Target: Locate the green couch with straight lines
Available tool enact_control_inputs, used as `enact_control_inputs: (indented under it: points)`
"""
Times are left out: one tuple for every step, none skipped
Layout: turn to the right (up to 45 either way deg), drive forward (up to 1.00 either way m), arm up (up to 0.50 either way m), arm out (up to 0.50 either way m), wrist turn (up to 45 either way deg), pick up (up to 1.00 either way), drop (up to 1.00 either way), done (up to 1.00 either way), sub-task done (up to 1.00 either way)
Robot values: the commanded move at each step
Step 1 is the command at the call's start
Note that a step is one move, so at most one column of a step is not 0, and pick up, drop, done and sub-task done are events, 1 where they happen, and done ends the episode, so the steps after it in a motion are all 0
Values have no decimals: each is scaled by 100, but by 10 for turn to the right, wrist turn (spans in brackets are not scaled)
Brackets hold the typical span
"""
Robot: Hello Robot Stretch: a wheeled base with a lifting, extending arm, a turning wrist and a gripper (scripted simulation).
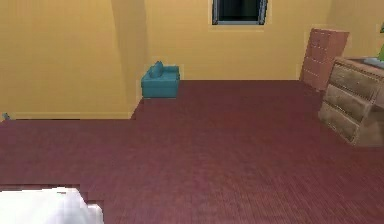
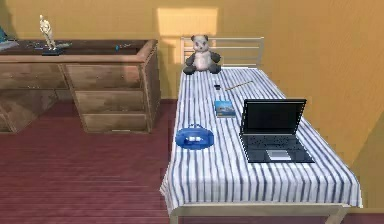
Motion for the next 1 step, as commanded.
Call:
enact_control_inputs:
  points:
    - [0, 100, 0, 0, 0, 0, 0, 0, 0]
